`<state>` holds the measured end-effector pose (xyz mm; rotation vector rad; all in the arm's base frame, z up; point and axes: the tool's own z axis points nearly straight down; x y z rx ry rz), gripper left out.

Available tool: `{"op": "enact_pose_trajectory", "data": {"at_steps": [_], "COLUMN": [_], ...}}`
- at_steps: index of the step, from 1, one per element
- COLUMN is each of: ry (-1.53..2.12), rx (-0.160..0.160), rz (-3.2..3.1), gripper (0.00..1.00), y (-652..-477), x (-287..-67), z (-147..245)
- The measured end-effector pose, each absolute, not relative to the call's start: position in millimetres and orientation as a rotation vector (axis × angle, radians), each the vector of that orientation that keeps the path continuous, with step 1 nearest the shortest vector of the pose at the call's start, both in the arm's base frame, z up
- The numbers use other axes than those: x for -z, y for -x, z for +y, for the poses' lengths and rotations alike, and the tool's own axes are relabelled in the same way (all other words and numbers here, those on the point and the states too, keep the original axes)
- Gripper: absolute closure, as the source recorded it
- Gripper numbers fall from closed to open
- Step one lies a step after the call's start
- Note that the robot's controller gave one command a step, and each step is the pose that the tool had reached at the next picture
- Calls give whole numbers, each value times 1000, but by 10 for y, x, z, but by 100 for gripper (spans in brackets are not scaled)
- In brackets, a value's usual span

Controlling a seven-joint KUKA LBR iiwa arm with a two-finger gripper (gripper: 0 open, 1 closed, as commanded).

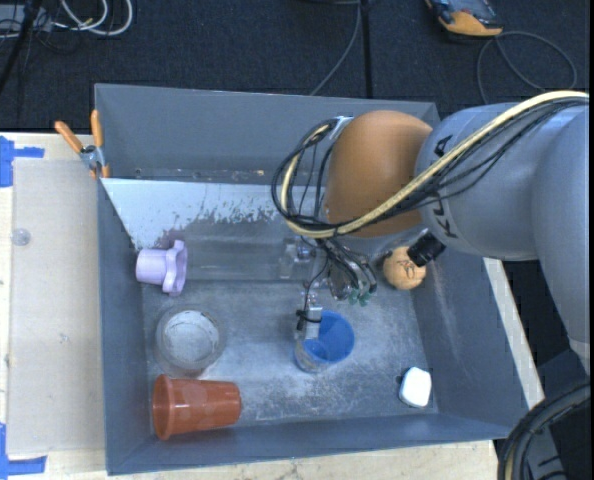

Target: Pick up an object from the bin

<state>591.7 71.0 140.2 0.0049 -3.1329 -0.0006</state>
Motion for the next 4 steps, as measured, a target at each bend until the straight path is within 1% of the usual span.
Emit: {"op": "enact_pose_trajectory", "data": {"at_steps": [1, 2, 3, 4], "ry": [-3, -126, -407, -339], "rx": [1, 2, 2, 2], "rz": [-3140, -3133, -3110, -3117], "gripper": [0, 0, 0, 0], "y": [-5932, -5627, -5420, -5477], "x": [-1449, -1555, -1602, -1496], "z": [707, 603, 308, 98]}}
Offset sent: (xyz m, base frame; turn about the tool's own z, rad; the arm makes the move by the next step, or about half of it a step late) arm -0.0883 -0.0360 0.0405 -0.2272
